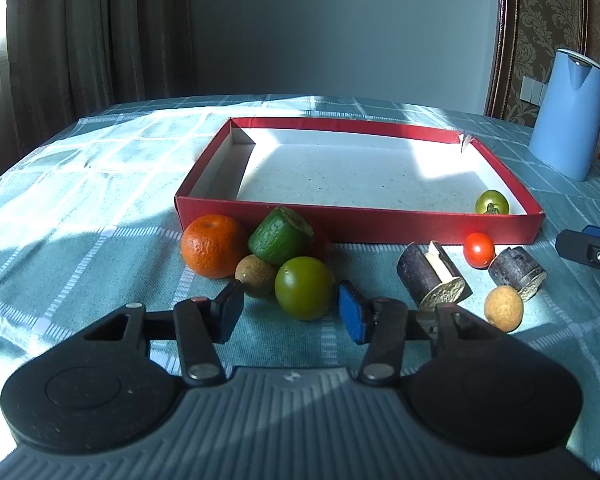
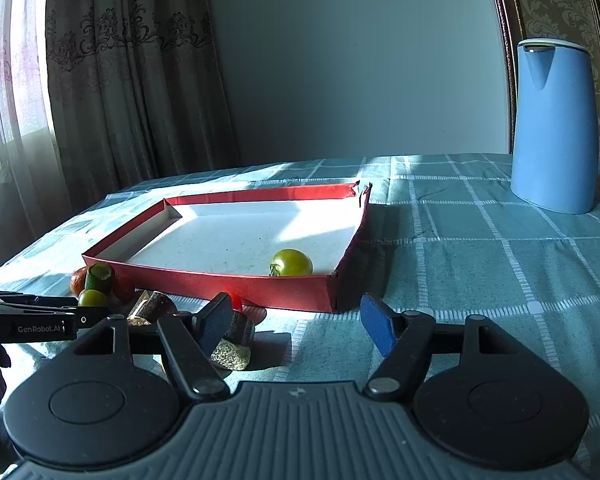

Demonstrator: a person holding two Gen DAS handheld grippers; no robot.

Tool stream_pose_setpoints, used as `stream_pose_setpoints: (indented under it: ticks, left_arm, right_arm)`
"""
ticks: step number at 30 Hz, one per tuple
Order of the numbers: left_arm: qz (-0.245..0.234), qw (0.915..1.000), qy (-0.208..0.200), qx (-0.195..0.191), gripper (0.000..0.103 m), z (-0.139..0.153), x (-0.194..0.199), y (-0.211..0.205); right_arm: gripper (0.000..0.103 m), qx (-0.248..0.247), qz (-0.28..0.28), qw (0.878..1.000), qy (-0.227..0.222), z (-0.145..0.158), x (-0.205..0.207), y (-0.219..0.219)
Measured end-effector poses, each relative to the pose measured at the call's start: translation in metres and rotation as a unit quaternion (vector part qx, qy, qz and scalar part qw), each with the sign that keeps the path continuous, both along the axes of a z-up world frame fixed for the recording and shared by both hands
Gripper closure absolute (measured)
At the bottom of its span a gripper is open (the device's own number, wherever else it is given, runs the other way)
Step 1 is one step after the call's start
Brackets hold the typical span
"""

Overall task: Organize fruits
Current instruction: 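Close the left gripper on the large dark green tomato, then lower the dark green tomato into the tray and open the left gripper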

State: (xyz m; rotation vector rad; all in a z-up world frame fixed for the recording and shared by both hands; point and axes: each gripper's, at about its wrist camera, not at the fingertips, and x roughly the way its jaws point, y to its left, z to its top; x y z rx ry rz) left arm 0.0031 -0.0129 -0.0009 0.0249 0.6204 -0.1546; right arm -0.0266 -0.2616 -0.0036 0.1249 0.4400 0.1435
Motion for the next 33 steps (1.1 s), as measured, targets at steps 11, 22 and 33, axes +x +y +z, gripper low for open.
stream_pose_setpoints:
  ticks: [11, 22, 33]
  left_arm:
    - [-0.008, 0.9998, -0.007, -0.019, 0.075, 0.001, -0.009, 0.003]
    - [0.000, 0.9976, -0.065, -0.021, 0.075, 0.039, -0.021, 0.013]
    - [0.055, 0.9970, -0.054, 0.000, 0.075, 0.048, 0.062, 0.016]
  right_arm:
    - [0.032, 0.000, -0.002, 1.000, 0.003, -0.001, 0.000, 0.000]
    - [0.032, -0.006, -0.001, 1.000, 0.005, -0.003, 0.001, 0.002]
    - [0.024, -0.013, -0.006, 1.000, 0.017, -0.005, 0.004, 0.004]
